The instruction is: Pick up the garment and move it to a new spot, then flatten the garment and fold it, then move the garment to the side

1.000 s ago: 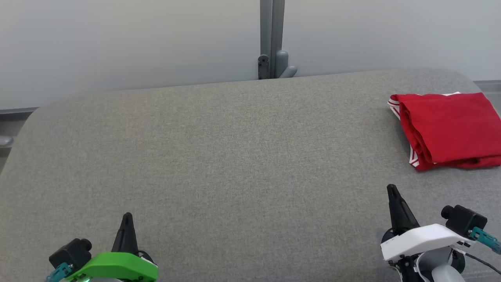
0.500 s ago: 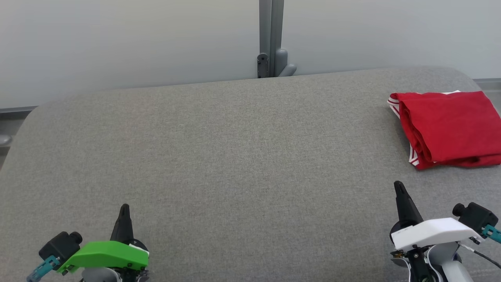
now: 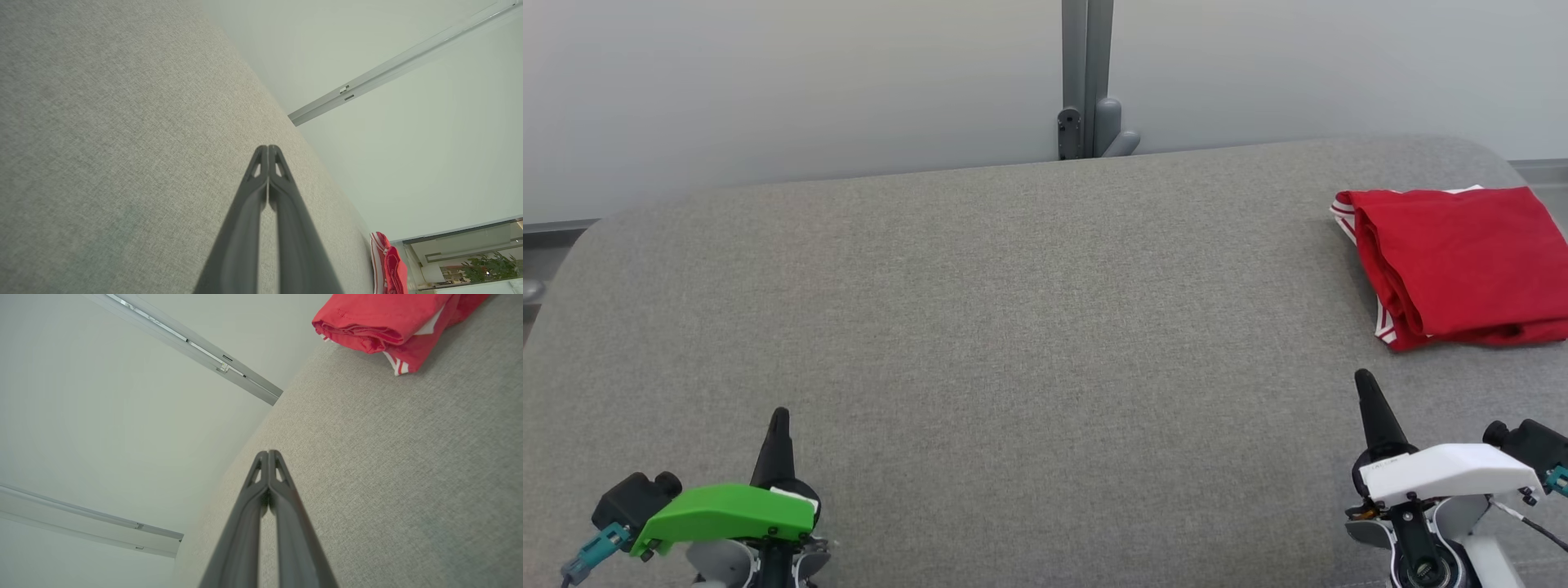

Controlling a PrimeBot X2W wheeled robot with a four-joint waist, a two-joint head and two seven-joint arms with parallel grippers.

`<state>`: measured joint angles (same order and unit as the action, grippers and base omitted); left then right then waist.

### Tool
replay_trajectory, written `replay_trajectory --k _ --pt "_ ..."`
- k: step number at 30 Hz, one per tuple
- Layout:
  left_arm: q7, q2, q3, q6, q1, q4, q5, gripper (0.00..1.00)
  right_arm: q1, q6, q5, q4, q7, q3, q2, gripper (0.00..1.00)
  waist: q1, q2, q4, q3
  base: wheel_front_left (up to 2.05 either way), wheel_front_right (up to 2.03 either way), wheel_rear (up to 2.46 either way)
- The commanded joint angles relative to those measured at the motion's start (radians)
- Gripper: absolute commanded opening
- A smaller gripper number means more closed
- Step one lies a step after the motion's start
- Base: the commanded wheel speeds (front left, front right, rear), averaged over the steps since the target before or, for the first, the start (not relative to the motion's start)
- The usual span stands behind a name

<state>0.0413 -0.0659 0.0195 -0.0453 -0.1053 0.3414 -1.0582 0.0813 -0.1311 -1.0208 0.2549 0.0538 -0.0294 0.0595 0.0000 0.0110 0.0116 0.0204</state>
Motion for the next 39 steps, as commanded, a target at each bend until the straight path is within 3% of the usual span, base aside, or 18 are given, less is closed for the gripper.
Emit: replay_trajectory --k 1,39 --pt "-0.008 0.0 -0.01 -0.011 -0.034 -0.004 -0.031 0.0 0.027 0.0 -0.035 -0.004 -0.008 -0.009 0.007 0.0 0.0 -0.0047 0.0 -0.001 0.0 0.0 0.0" --pt "-0.108 0.01 -0.069 -0.06 -0.118 0.033 -0.359 0.0 0.072 0.0 -0.385 0.033 -0.097 -0.078 0.007 0.0 0.0 -0.0082 -0.007 -0.015 0.0 0.0 0.0"
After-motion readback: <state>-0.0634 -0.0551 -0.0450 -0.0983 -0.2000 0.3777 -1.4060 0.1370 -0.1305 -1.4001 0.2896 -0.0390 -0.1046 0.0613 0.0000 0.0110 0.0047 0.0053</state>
